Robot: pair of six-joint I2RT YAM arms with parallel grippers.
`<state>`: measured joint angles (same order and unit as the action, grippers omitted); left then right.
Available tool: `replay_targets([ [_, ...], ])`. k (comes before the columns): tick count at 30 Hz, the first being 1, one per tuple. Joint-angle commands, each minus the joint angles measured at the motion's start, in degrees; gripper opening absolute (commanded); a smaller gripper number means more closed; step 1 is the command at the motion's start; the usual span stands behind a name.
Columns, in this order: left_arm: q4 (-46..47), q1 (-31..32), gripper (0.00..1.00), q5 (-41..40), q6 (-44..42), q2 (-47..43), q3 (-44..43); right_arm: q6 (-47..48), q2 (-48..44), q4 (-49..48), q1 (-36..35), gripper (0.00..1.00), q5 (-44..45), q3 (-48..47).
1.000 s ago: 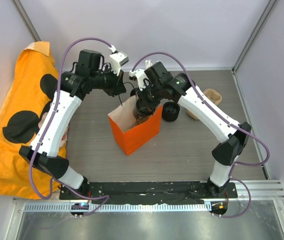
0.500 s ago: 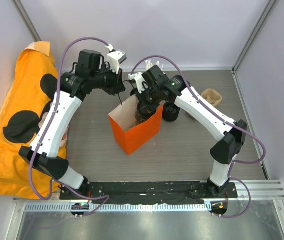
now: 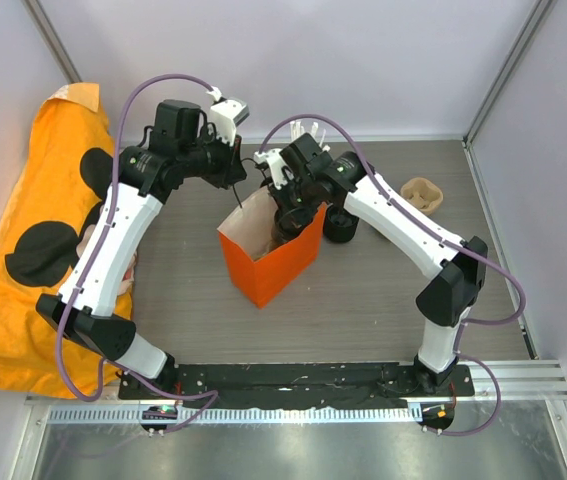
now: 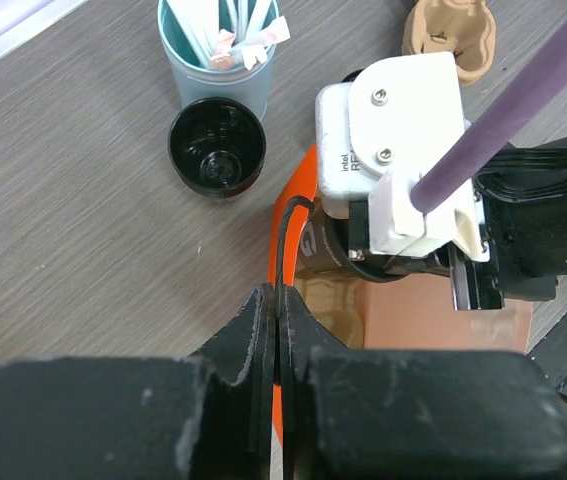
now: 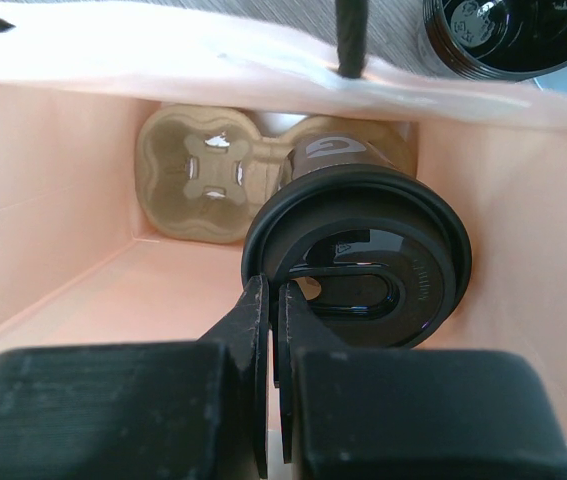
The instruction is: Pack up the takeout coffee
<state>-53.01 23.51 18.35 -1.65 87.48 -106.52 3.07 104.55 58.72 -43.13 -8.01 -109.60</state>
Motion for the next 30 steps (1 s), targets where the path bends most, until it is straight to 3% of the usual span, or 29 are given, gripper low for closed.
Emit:
replay_targets([
  [1, 2.8, 0.0, 0.0, -0.7, 0.2, -2.3, -0.4, 0.2, 0.6, -1.1, -0.5, 0.01, 0.7, -0.4],
  [30, 2.8, 0.0, 0.0, -2.8, 0.1, -3.4, -1.1, 0.9, 2.6, -1.1, -1.0, 0.01, 1.3, -0.3],
])
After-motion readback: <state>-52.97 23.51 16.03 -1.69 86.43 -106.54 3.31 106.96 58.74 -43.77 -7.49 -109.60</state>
